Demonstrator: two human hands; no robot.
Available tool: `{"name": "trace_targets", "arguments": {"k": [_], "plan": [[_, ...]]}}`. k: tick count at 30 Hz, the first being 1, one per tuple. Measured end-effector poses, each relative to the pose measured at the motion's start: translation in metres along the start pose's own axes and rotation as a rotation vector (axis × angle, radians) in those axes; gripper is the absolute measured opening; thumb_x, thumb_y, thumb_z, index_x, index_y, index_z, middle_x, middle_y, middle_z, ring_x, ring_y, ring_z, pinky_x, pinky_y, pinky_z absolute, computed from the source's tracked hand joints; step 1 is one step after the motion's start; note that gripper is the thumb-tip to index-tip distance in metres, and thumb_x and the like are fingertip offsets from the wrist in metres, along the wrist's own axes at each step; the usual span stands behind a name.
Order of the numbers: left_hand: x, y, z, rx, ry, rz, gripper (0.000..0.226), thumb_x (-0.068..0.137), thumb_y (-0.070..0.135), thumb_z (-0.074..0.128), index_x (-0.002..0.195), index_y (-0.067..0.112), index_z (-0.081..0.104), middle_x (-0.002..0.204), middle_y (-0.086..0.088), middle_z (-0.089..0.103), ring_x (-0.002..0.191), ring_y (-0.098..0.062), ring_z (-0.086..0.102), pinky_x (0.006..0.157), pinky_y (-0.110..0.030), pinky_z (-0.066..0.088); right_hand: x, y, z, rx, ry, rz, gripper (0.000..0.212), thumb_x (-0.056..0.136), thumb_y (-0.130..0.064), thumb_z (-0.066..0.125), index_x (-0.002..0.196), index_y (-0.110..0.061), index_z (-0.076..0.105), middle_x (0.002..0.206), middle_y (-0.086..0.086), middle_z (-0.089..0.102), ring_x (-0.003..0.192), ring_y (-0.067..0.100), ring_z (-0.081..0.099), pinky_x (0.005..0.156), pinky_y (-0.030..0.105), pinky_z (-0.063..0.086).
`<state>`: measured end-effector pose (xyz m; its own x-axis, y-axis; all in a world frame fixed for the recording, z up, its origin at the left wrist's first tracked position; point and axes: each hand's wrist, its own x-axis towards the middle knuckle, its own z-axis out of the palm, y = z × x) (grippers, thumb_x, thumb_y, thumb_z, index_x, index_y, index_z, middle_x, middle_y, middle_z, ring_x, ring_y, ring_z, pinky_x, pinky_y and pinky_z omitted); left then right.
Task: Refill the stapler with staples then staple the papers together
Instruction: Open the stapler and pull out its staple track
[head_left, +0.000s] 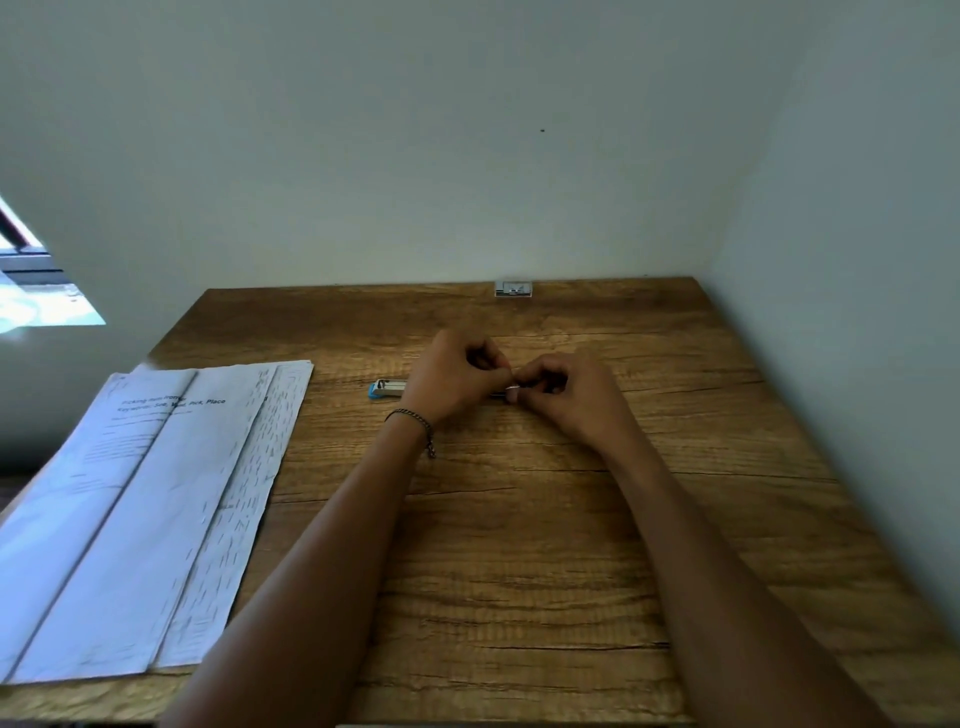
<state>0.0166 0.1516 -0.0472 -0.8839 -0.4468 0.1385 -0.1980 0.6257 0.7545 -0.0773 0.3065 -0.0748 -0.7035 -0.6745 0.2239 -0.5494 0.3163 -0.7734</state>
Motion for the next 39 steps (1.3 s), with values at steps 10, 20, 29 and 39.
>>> {"name": "trace_targets", "arguments": {"k": [10, 20, 29, 39], "plan": [[0.000, -0.006, -0.027, 0.046, -0.111, 0.082, 0.009, 0.080, 0.013, 0.079, 0.087, 0.019, 0.079, 0.088, 0.004, 0.077, 0.088, -0.013, 0.073, 0.088, -0.041, 0.061, 0.000, -0.001, 0.000, -0.021, 0.003, 0.004, 0.019, 0.081, -0.030, 0.083, 0.101, -0.028, 0.080, 0.087, -0.015, 0.071, 0.081, -0.001, 0.061, 0.062, 0.016, 0.039], [-0.001, -0.015, -0.037, -0.091, -0.155, 0.178, 0.010, 0.084, 0.007, 0.077, 0.094, 0.009, 0.078, 0.089, -0.007, 0.078, 0.090, -0.024, 0.075, 0.086, -0.034, 0.061, 0.001, -0.001, 0.001, -0.019, -0.008, 0.003, 0.020, 0.082, -0.029, 0.082, 0.102, -0.029, 0.079, 0.091, -0.011, 0.072, 0.085, 0.003, 0.061, 0.065, 0.021, 0.043], [-0.004, -0.032, -0.062, -0.239, -0.184, 0.103, 0.019, 0.091, 0.000, 0.067, 0.103, 0.012, 0.076, 0.087, 0.001, 0.080, 0.085, -0.007, 0.073, 0.076, -0.016, 0.056, 0.001, -0.001, 0.002, -0.007, 0.005, 0.010, 0.019, 0.082, -0.027, 0.082, 0.101, -0.026, 0.079, 0.087, -0.014, 0.070, 0.081, -0.002, 0.059, 0.064, 0.017, 0.038], [-0.008, -0.038, -0.073, -0.223, -0.196, 0.103, 0.028, 0.092, -0.007, 0.062, 0.105, 0.014, 0.075, 0.093, -0.001, 0.080, 0.094, -0.019, 0.074, 0.087, -0.029, 0.059, 0.001, 0.000, 0.002, -0.010, 0.006, 0.040, 0.020, 0.082, -0.027, 0.083, 0.102, -0.028, 0.079, 0.084, -0.024, 0.065, 0.080, -0.004, 0.058, 0.063, 0.014, 0.037]]}}
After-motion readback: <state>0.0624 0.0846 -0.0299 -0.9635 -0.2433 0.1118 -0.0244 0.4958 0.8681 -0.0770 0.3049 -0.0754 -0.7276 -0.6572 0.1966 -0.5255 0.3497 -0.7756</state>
